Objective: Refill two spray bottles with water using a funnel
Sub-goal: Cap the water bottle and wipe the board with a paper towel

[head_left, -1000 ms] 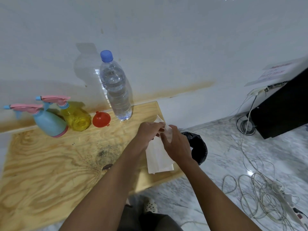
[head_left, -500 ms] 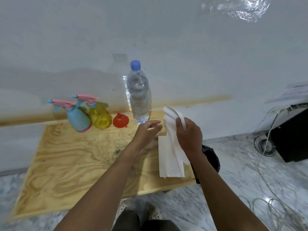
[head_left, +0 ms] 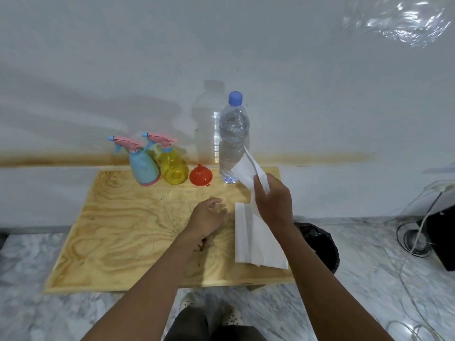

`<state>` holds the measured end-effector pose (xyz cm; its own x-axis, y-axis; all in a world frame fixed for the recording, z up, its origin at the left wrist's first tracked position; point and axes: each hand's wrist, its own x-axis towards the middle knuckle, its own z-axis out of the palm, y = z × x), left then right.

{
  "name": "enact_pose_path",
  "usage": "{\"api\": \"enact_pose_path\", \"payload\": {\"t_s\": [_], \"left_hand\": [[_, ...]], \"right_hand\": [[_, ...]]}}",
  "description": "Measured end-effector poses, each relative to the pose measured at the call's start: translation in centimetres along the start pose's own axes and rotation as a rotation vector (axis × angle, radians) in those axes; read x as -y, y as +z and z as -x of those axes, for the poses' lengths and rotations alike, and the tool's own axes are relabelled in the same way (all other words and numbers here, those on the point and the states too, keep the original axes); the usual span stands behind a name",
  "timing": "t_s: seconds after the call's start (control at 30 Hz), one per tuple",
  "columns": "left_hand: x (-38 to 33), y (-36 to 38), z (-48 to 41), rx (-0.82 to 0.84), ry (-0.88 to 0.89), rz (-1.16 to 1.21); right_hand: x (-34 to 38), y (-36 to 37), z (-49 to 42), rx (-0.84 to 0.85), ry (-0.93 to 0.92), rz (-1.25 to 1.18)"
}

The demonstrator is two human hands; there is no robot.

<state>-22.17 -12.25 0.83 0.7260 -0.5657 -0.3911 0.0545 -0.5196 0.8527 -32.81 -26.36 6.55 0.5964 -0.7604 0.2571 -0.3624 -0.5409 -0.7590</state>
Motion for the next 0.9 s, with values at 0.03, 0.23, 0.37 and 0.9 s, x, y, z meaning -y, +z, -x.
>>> {"api": "enact_pose_path", "payload": {"t_s": [0.03, 0.23, 0.37, 0.9], "left_hand": [[1.2, -0.7, 0.1, -0.019, -0.024, -0.018], [7.8, -5.5, 1.2, -0.169, -0.212, -0.386], [9.8, -8.4, 1.9, -0.274, -0.282, -0.656], [14.8, -14.4, 1.0, -0.162, -0.282, -0.853]], "right_hand": [[-0.1, 0.8, 0.3, 0.043, 0.017, -0.004], [-0.2, 5.7, 1.4, 0.146, 0.138, -0.068], [-0.6, 8.6, 1.7, 0.143, 0.146, -0.040], [-4.5, 16.9, 4.0, 0.438, -0.095, 0.475]]}}
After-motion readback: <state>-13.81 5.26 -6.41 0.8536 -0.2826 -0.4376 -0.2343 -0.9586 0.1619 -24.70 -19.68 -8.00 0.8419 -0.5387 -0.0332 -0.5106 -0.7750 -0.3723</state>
